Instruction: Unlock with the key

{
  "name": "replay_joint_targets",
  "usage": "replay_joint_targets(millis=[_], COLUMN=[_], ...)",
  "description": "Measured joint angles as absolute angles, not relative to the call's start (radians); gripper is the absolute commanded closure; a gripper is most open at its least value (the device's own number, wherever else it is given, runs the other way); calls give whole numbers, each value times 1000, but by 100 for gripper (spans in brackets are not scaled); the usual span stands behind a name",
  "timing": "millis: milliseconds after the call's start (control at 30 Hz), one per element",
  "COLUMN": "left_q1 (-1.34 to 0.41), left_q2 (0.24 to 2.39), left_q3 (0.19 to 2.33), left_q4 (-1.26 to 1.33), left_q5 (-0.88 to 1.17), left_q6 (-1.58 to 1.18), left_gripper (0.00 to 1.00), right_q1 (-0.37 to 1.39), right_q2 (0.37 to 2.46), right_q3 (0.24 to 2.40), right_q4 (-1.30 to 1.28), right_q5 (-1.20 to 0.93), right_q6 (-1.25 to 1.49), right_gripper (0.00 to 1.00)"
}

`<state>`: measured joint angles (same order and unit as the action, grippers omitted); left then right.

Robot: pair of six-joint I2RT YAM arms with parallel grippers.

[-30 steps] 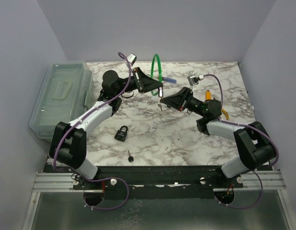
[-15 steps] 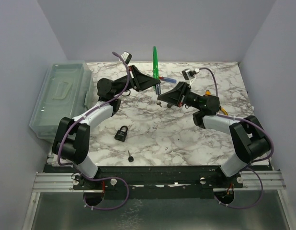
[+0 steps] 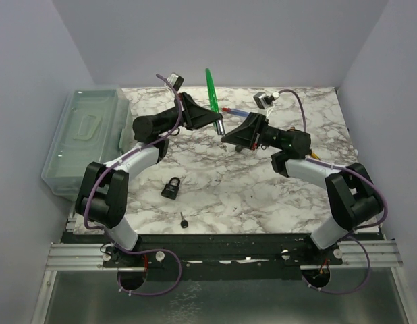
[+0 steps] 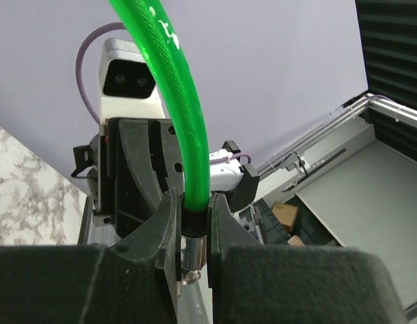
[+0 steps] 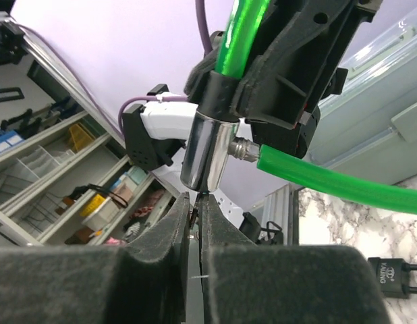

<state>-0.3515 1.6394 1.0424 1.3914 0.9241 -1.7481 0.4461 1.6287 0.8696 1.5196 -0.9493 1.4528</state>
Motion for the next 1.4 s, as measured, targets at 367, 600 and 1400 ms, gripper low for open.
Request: replay_joint_targets(millis=[367,600,1400], left_q1=[-320,-306,-310], left_q2=[1647,1647,1656], left_q3=[1021,1007,1021], left_q4=[1389,1322,467], left_q5=[965,964,784], left_q6=[-1810,-1771,-1367], left_gripper=[100,100,100], right_q1=[424,423,588], right_q2=[1470,1328,1350], right_q3=[751,749,1207], right_q4=[1304,900,-240], right_q5=[-936,-879,-231], right_q6=[1192,953,469], right_gripper=[47,37,17])
